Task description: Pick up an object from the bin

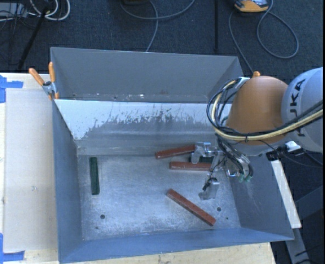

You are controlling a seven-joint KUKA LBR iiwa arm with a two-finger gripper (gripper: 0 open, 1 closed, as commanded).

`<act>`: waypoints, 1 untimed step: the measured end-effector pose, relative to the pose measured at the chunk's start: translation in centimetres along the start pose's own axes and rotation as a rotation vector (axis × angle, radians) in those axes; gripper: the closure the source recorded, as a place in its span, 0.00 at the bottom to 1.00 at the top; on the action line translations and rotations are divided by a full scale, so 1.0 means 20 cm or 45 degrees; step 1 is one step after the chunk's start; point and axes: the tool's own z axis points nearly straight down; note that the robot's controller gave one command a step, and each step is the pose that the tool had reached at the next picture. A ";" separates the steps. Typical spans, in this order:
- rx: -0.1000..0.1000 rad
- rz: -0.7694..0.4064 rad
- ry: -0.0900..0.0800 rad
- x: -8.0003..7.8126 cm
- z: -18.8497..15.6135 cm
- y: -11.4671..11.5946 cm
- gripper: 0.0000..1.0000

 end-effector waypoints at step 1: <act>-0.002 0.118 0.014 0.25 0.46 0.07 0.00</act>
Offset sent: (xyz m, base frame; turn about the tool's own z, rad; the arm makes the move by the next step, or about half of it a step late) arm -0.0457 0.0127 -0.0869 0.0932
